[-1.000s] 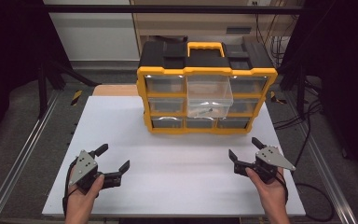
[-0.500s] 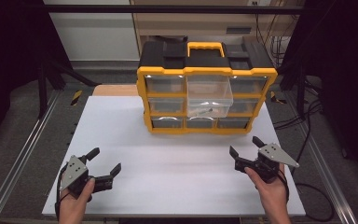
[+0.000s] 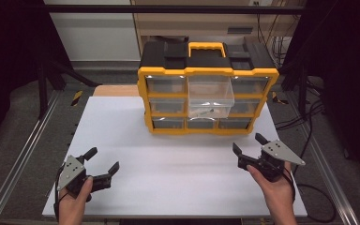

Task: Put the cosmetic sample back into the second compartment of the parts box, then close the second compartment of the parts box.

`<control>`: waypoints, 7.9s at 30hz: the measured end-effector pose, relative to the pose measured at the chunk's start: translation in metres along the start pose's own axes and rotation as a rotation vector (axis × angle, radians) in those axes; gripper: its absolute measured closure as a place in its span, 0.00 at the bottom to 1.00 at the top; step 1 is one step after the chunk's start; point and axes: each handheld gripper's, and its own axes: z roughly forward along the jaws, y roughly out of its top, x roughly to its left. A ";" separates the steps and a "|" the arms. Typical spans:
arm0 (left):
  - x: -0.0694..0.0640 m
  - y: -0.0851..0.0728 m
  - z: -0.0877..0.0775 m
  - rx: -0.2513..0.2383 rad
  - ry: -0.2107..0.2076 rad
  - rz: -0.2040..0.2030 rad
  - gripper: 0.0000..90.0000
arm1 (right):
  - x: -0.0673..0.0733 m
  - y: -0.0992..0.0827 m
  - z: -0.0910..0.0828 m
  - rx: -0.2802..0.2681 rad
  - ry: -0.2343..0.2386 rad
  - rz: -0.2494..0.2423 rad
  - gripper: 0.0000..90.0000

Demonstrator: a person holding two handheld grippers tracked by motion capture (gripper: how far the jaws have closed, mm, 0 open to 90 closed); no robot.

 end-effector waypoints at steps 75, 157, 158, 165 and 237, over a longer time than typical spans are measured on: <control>-0.002 -0.005 0.008 0.052 -0.018 0.014 0.06 | 0.058 0.092 0.038 -0.062 0.160 -0.007 1.00; -0.002 -0.005 0.009 0.062 -0.032 0.019 0.06 | 0.055 0.112 0.089 -0.055 0.026 -0.040 1.00; -0.002 -0.006 0.009 0.062 -0.032 0.018 0.06 | 0.054 0.112 0.090 -0.057 0.030 -0.030 1.00; -0.003 -0.006 0.009 0.059 -0.032 0.017 0.06 | 0.051 0.113 0.099 -0.053 0.032 -0.012 1.00; -0.006 -0.006 0.012 0.071 -0.047 0.027 0.06 | 0.028 0.122 0.122 -0.071 -0.014 0.052 1.00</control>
